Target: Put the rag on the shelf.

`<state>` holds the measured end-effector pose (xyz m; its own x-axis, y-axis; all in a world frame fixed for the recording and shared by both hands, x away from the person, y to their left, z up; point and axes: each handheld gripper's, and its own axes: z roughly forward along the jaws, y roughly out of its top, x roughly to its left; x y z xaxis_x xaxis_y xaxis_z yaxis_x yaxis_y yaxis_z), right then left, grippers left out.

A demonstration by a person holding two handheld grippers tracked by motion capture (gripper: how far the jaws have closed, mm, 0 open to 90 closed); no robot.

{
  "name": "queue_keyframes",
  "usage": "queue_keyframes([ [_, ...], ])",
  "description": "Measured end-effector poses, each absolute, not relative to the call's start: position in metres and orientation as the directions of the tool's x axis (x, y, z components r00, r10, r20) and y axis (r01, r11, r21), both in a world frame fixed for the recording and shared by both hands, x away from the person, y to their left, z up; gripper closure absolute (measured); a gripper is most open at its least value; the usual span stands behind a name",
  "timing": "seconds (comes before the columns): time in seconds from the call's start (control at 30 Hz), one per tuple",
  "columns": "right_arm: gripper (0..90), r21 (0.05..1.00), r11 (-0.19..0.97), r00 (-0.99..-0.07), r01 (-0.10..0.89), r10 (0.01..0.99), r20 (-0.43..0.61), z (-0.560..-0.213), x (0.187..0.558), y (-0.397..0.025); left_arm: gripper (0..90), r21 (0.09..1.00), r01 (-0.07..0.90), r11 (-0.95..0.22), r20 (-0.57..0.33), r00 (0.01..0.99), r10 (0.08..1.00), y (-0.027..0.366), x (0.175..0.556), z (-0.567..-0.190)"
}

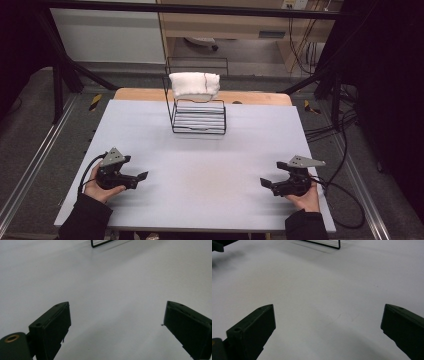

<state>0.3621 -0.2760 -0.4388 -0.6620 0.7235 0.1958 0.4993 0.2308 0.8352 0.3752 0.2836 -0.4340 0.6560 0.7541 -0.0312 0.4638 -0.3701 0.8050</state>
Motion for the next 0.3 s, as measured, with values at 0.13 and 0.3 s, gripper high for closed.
queue_keyframes([
  [0.13,0.3,0.837,0.231,-0.658,0.495,0.729,0.188,-0.4395,0.3618,-0.2771,7.3,0.802,0.468,-0.372,-0.029,0.652,0.758,0.2843,0.3747,-0.4358],
  [0.3,0.3,0.833,0.231,-0.656,0.503,0.729,0.195,-0.44,0.3618,-0.277,7.3,0.802,0.467,-0.372,-0.029,0.653,0.757,0.2843,0.3741,-0.4361],
])
